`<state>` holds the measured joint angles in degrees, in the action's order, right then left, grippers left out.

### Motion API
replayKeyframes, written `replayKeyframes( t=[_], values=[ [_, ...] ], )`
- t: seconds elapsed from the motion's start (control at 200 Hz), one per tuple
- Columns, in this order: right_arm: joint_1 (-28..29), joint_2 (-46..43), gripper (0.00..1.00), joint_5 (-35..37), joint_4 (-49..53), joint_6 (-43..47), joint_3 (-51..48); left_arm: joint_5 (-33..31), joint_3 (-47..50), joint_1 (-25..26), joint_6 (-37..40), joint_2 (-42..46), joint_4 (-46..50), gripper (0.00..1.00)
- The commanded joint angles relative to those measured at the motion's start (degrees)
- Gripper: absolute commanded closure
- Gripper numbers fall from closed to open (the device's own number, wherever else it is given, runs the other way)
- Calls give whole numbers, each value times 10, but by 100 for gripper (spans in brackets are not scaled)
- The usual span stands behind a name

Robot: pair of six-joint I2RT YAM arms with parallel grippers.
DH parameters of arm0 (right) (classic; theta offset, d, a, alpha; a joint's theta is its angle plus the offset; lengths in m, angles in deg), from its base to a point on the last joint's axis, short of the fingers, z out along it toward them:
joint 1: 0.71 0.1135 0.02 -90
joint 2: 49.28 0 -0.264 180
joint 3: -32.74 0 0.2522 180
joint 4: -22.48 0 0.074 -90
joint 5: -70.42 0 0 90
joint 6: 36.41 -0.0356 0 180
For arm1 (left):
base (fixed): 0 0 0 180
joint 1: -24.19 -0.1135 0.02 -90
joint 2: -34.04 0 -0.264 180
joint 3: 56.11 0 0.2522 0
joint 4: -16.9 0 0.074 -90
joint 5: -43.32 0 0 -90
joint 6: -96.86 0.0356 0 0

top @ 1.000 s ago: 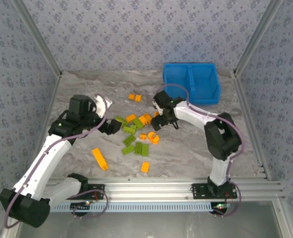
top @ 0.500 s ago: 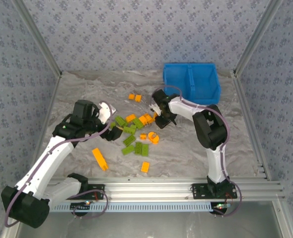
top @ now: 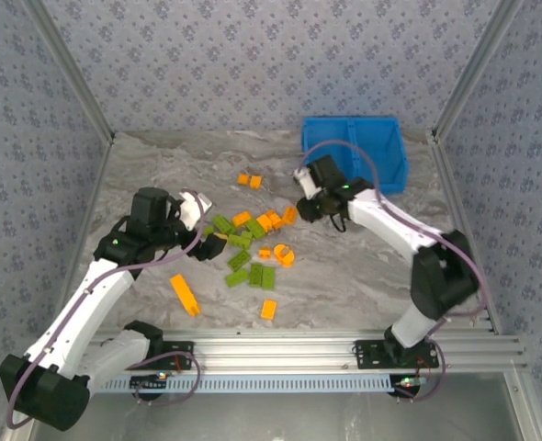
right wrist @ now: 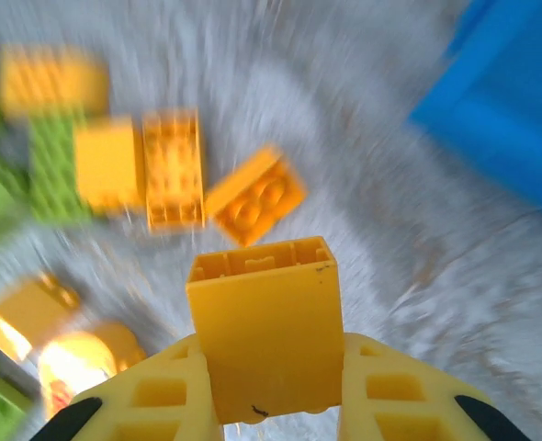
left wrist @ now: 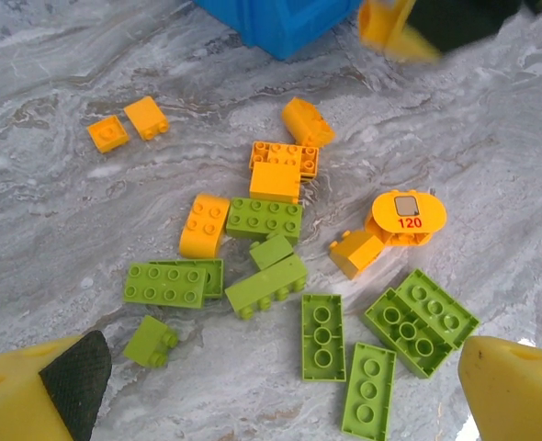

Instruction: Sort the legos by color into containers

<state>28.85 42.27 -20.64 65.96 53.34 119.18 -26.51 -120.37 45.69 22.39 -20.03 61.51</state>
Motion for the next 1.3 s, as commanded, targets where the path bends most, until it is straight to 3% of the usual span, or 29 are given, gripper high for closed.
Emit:
replayKeyframes(
  t=[0.0,0.105,0.355,0.495,0.625,0.789,0.879,0.989,1.119,1.294],
  values=[
    [-36,-7,76,46,-85,-104,17,-10,3,2,-21,9,-35,1],
    [-69,75,77,120,-33,-157,115,-28,4,2,-29,9,-35,1],
    [-128,295,76,84,53,-214,327,-56,26,2,-16,29,-24,1],
    [-136,353,62,72,99,-221,396,-66,39,2,-10,34,-27,1],
    [-138,342,45,67,116,-218,419,-65,41,2,-16,26,-32,1],
    [-138,268,45,60,118,-216,402,-49,6,13,-87,-17,-45,1],
    [-138,201,45,47,119,-226,364,-68,-45,60,-184,-83,-44,2],
    [-130,60,42,37,82,-251,228,-133,-150,146,-273,-209,-11,10],
    [-121,-118,21,44,53,-281,60,-161,-277,200,-321,-371,17,16],
    [-107,-302,2,49,114,-307,-77,-155,-418,219,-336,-553,52,23]
  ],
)
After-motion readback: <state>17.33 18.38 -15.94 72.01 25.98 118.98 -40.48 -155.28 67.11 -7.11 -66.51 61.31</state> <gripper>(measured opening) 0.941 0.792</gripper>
